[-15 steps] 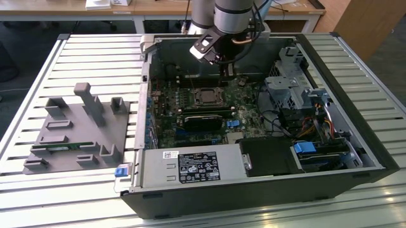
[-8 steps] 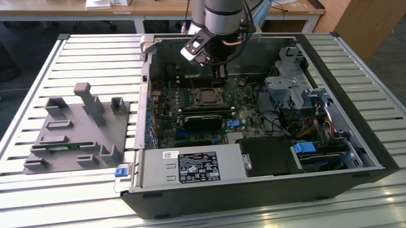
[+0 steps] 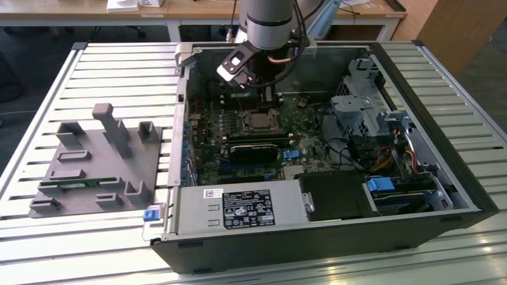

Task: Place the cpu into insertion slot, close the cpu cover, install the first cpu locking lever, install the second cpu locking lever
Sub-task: 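Close the cpu cover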

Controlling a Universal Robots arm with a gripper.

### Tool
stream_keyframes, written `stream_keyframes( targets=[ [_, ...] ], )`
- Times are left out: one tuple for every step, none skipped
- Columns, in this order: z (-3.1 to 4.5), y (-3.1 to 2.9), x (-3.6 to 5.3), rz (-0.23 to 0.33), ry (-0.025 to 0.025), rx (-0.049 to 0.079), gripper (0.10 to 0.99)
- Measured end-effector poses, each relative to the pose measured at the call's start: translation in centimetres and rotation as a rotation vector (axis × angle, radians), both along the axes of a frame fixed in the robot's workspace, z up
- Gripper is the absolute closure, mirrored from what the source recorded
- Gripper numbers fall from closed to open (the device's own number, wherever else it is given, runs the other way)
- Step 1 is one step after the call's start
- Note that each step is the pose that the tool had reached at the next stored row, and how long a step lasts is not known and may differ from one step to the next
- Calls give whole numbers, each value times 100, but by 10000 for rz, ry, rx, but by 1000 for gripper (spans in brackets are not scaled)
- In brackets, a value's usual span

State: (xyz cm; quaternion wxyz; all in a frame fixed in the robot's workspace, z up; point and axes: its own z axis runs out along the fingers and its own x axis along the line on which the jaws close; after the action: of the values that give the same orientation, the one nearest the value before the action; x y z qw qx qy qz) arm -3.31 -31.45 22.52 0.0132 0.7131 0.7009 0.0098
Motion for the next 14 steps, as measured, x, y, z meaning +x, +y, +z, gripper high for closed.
stream_keyframes(
  targets=[
    [-8, 0, 0, 0, 0, 0, 980],
    [-18, 0, 0, 0, 0, -1, 980],
    [-28, 0, 0, 0, 1, -2, 980],
    [-43, 0, -1, -1, 0, -2, 980],
    [-61, 0, -1, -1, 5, -3, 980],
    [-79, 0, -2, -1, 11, -3, 980],
    [-92, 0, -2, -2, 13, -1, 980],
    [-95, 0, -4, -2, 14, -1, 980],
    [-95, 0, -10, -1, 15, -3, 980],
    [-95, -1, -23, -1, 15, -3, 980],
    [-96, -2, -37, -1, 14, -2, 980],
    [-98, -2, -50, -1, 14, -1, 980],
    [-100, -2, -61, 0, 14, -1, 980],
    [-103, -3, -72, -1, 14, -1, 980]
  ],
)
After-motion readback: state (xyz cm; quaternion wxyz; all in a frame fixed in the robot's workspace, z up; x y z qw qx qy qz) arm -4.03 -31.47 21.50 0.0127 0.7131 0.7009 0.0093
